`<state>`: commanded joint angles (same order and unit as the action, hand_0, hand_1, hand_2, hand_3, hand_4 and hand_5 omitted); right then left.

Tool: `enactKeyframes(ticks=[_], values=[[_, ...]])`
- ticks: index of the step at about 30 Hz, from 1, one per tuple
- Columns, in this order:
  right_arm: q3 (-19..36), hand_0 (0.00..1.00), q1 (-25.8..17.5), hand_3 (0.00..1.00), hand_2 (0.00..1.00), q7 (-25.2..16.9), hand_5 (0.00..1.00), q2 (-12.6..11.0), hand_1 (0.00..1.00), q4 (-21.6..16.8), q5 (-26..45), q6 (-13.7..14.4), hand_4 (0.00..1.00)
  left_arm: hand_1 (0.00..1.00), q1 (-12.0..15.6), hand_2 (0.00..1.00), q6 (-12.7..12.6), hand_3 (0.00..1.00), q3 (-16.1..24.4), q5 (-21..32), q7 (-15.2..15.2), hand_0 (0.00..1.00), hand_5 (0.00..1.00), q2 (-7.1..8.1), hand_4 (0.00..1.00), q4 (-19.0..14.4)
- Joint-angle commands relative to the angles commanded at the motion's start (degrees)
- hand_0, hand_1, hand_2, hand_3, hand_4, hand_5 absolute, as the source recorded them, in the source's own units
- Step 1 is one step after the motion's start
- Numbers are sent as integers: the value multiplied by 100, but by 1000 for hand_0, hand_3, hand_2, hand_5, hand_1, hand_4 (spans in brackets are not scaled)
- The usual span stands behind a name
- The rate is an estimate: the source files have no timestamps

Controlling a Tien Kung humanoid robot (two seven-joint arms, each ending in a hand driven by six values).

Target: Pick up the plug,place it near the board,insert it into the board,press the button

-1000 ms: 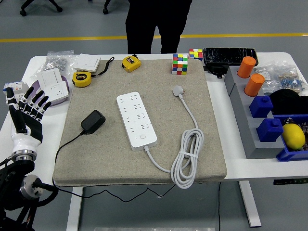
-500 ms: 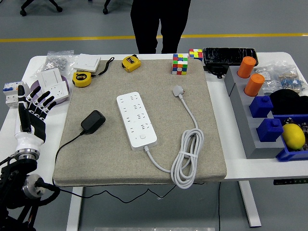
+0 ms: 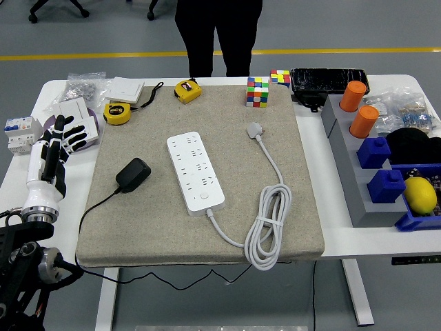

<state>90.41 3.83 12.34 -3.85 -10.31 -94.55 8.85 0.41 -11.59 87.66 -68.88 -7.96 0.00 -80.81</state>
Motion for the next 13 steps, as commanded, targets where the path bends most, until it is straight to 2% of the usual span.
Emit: enactKeyframes(ticks=[1, 6, 7, 13], values=[[-9, 812, -1, 808, 712, 6, 586, 1, 711, 0, -13, 3, 920, 674, 3, 681, 4, 741, 7, -42, 12, 655, 767, 0, 960, 1], [63, 812, 2, 808, 712, 24, 586, 0, 711, 0, -187, -5, 920, 674, 14, 681, -16, 741, 45, -262, 44, 655, 767, 0, 960, -31], [67, 822, 6, 731, 747, 26, 612, -4, 730, 0, -216, -13, 949, 681, 19, 689, -27, 735, 57, -309, 47, 655, 760, 0, 952, -38], [-121, 822, 18, 731, 747, 0, 612, -24, 730, 0, -87, -49, 949, 681, 42, 689, -69, 735, 108, -478, 65, 655, 760, 0, 952, -54]])
